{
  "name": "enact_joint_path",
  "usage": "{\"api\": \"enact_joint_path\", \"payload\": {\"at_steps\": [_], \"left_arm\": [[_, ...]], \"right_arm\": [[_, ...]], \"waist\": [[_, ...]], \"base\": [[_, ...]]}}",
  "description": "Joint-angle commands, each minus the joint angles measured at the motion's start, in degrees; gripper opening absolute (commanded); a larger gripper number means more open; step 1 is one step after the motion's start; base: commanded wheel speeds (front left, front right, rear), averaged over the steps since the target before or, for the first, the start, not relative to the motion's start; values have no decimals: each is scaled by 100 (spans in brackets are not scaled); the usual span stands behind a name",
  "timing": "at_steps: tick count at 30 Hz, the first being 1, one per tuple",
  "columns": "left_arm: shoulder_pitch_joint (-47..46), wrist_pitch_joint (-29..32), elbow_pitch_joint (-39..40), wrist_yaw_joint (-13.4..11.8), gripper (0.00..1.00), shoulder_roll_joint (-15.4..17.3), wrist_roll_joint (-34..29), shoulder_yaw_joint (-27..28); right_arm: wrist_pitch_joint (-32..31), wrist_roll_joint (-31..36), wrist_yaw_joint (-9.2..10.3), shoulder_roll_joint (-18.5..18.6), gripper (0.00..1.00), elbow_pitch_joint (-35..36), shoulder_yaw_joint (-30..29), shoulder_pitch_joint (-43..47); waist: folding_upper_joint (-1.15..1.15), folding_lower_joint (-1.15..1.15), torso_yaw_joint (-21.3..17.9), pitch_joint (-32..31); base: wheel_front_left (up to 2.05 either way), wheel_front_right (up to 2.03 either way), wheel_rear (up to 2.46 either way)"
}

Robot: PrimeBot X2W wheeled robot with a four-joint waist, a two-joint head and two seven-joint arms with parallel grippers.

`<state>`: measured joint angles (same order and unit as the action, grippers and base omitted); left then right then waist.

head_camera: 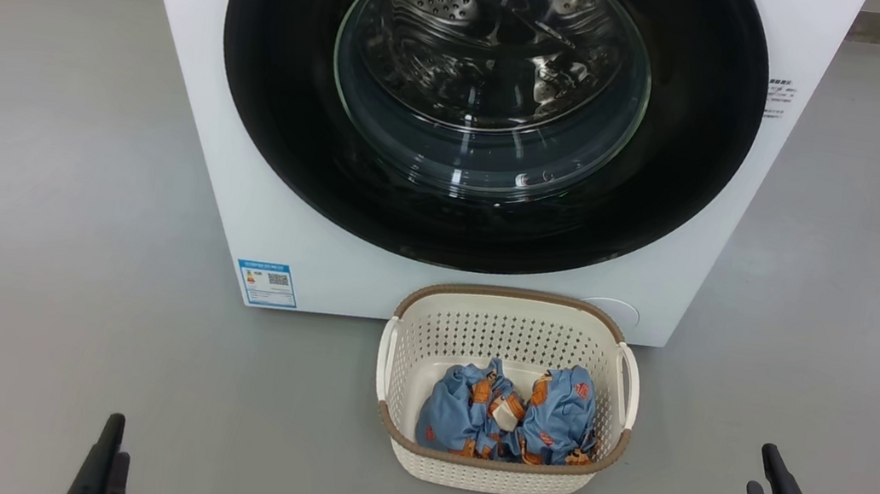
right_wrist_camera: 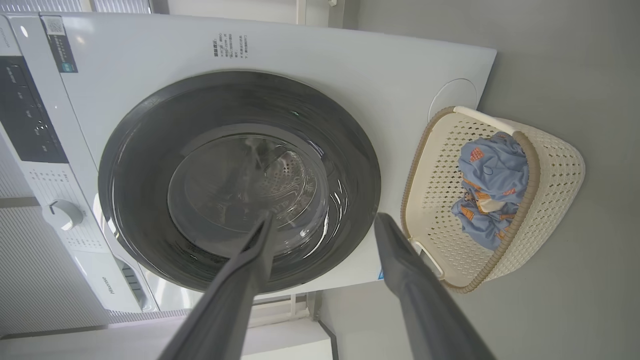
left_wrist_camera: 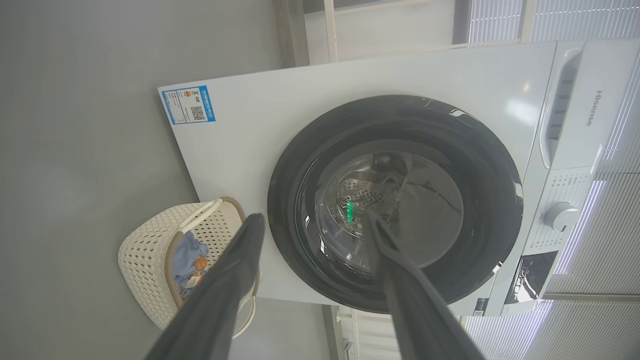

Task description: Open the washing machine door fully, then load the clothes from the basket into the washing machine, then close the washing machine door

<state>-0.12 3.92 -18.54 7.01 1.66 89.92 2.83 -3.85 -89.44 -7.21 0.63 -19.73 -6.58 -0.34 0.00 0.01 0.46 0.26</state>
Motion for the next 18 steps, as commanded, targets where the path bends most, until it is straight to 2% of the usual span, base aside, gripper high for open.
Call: {"api": "enact_joint_path", "payload": {"at_steps": [1,12,18], "left_arm": [[-132,-64,195,11,100,82,-106,27],[-133,-248,279,15,100,130,-1048,-2],[-118,-366,310,17,100,140,-1764,-29]], "right_arm": [[63,118,-10,87,100,175,18,-136],[247,1064,-12,100,100,306,107,-145],[364,1839,-13,128,100,376,227,-128]], "waist": [[0,-1,5,4],[0,-1,45,33],[0,-1,67,39]], "base": [[0,0,0],[0,0,0],[0,0,0]]}}
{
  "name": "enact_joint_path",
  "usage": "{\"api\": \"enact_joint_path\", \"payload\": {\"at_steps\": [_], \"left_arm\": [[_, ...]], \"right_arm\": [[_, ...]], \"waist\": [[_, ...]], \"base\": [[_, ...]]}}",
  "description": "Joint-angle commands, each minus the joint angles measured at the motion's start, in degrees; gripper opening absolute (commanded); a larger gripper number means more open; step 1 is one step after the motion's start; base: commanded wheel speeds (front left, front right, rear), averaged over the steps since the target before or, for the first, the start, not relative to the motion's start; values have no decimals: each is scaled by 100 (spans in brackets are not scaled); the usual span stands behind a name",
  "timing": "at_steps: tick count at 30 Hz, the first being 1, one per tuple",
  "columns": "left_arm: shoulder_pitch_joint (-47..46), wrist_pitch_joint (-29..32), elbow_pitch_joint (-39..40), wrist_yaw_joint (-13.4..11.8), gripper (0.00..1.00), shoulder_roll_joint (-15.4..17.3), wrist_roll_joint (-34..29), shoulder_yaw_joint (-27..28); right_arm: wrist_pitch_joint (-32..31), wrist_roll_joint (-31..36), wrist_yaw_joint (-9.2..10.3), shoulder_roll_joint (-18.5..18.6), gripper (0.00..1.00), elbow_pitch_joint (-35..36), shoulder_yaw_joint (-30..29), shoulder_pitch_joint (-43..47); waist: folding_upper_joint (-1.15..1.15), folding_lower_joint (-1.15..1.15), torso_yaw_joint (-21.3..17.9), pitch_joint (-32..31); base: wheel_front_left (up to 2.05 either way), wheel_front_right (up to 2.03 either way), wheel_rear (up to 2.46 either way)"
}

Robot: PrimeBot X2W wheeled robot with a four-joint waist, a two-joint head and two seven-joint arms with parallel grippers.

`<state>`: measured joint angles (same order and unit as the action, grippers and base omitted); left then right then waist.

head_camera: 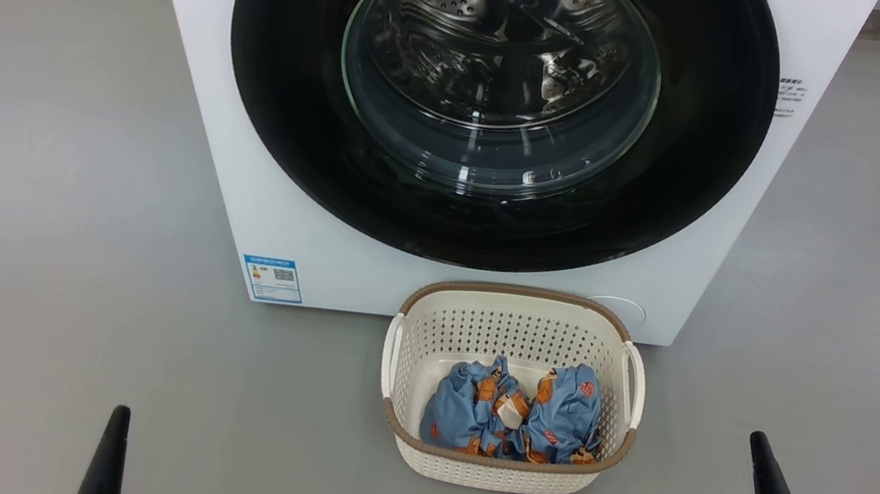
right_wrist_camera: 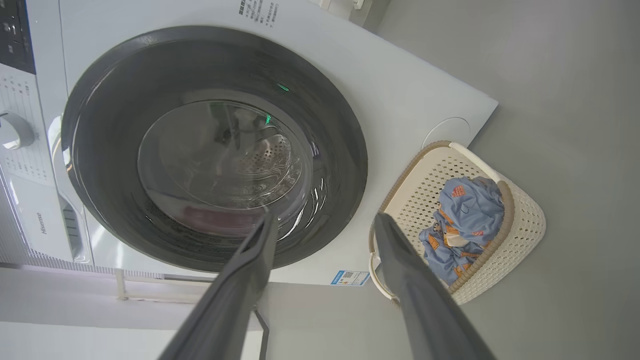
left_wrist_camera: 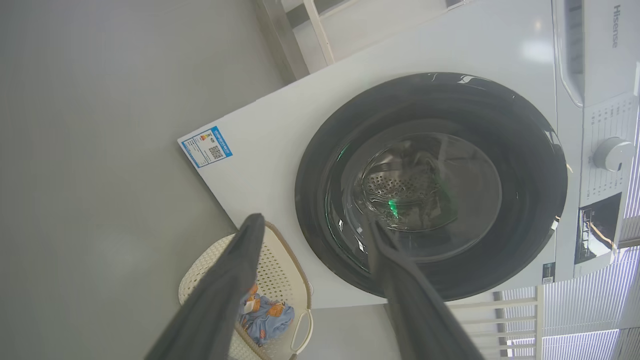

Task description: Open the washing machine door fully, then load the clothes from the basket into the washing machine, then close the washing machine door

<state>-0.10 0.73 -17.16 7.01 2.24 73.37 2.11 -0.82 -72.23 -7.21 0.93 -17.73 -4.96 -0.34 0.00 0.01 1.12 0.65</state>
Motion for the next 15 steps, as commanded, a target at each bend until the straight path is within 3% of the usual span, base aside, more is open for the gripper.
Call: {"api": "enact_joint_path", "payload": {"at_steps": [1,15], "left_arm": [[-118,-64,183,17,100,81,-207,43],[-63,-300,303,22,100,55,-1364,22]], "right_arm": [[78,217,-13,99,100,181,77,-126],[313,1400,-16,106,100,223,187,-92]], "waist": [[0,0,4,2],[0,0,63,-8]], "base": [[0,0,0],[0,0,0]]}}
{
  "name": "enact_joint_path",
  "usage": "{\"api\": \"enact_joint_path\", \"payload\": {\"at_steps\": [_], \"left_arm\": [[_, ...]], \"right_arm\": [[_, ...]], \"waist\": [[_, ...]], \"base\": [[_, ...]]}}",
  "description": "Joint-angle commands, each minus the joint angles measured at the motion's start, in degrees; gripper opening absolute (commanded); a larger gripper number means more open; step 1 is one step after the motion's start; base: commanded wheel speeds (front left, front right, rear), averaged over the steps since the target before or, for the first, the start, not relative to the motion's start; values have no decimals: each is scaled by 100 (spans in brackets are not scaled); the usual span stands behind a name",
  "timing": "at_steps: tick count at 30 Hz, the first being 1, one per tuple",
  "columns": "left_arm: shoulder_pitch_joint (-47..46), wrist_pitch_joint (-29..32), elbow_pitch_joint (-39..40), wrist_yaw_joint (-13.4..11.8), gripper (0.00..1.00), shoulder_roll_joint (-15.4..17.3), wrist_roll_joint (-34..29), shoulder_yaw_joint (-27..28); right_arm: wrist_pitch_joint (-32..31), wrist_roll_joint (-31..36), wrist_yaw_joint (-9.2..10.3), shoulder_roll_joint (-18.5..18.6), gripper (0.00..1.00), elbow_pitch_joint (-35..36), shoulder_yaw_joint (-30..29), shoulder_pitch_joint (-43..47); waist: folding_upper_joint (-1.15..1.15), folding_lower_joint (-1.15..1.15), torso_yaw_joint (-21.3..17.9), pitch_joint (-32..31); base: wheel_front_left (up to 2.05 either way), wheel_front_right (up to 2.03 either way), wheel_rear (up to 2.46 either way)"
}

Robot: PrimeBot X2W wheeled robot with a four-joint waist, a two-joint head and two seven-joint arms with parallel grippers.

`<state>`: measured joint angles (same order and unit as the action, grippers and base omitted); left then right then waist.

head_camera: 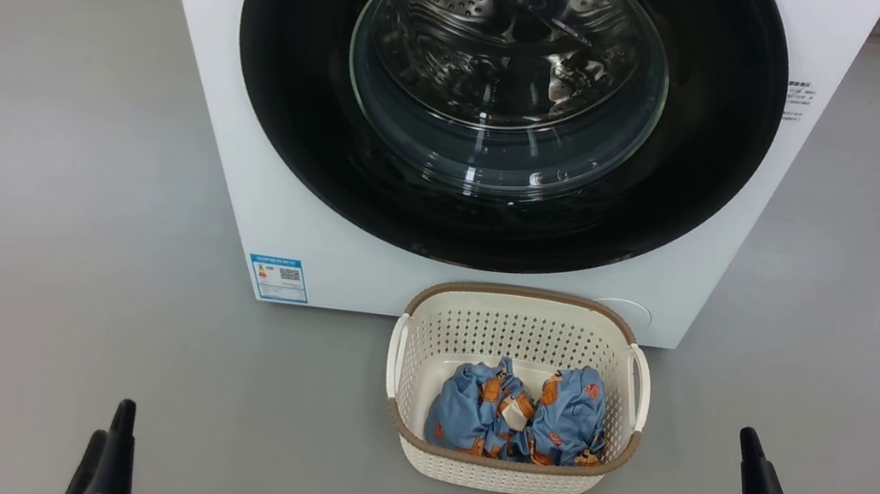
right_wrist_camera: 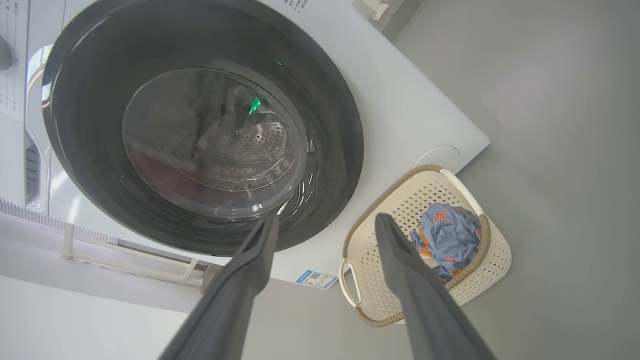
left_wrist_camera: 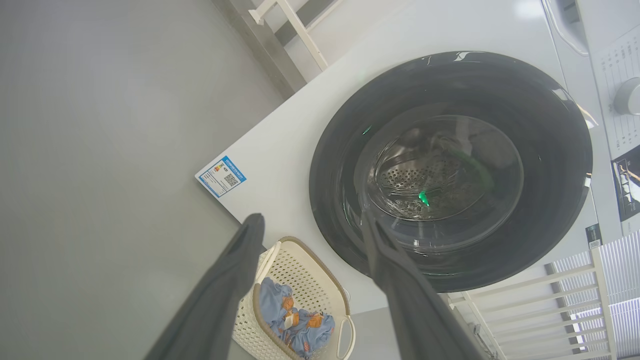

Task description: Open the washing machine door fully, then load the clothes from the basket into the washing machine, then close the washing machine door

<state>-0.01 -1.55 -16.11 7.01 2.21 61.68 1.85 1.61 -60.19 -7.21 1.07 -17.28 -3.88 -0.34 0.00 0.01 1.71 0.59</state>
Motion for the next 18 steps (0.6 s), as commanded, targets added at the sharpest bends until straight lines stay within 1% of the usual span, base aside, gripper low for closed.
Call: {"api": "enact_joint_path", "payload": {"at_steps": [1,18], "left_arm": [[-69,-88,210,22,100,56,-257,46],[8,-357,375,28,100,98,-1285,16]], "right_arm": [[87,264,-16,92,100,180,87,-90],[354,1298,-18,106,100,227,219,-64]], "waist": [[0,0,5,-3],[0,-1,22,-18]], "base": [[0,0,0],[0,0,0]]}}
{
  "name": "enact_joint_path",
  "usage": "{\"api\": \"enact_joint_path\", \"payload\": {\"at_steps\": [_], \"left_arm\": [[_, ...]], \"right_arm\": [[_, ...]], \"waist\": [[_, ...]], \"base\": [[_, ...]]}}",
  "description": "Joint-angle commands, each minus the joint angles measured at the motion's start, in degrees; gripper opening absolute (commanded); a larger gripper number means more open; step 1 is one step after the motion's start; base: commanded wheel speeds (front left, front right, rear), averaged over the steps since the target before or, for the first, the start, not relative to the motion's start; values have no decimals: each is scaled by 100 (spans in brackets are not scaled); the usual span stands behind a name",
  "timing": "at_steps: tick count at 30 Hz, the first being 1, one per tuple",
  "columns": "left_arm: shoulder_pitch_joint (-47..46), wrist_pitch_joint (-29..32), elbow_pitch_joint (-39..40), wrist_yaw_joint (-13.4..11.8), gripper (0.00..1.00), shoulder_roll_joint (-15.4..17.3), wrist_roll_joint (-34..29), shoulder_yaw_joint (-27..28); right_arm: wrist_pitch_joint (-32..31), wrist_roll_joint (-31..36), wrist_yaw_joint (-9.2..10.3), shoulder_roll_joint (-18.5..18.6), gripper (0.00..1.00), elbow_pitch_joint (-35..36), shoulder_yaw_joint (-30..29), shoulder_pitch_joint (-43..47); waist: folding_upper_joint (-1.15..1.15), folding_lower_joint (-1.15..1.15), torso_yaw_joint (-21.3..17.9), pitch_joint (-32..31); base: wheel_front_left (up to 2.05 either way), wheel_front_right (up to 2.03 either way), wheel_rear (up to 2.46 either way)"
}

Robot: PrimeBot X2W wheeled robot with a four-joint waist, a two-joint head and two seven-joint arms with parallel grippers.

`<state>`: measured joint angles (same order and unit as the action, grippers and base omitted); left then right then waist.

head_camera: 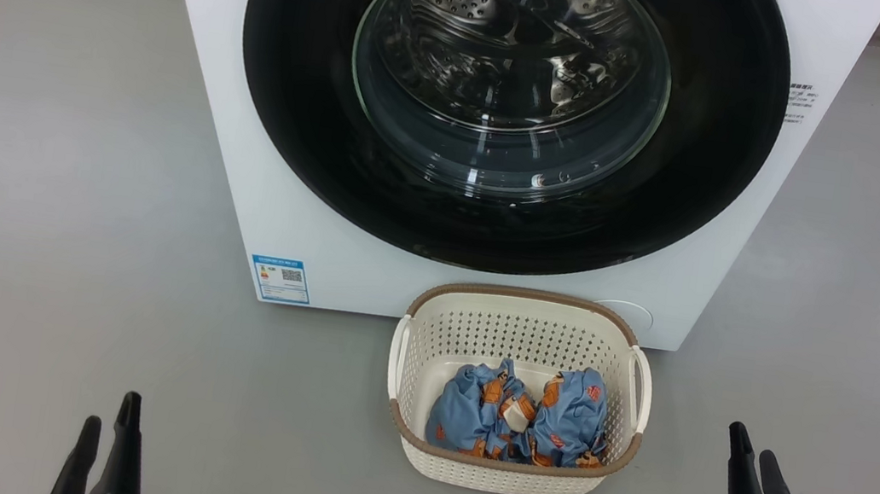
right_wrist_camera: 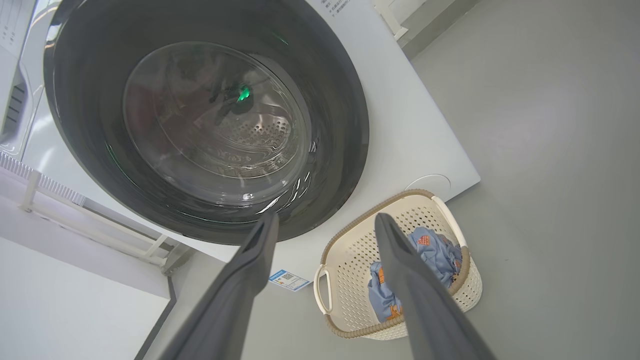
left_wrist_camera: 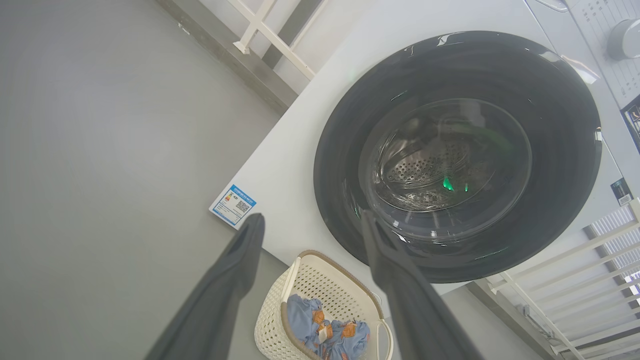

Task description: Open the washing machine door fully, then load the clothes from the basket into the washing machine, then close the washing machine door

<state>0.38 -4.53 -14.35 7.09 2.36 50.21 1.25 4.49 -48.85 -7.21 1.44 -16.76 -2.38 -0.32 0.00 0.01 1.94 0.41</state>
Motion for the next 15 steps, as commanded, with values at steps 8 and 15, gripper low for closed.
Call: {"api": "enact_joint_path", "payload": {"at_steps": [8,15], "left_arm": [[1,-194,263,23,100,107,-673,58],[34,-312,302,25,100,129,-1131,39]], "right_arm": [[201,670,-20,79,100,220,135,-37],[319,1108,-21,88,100,242,192,3]], "waist": [[0,0,22,-4],[0,0,52,-13]], "base": [[0,0,0],[0,0,0]]}}
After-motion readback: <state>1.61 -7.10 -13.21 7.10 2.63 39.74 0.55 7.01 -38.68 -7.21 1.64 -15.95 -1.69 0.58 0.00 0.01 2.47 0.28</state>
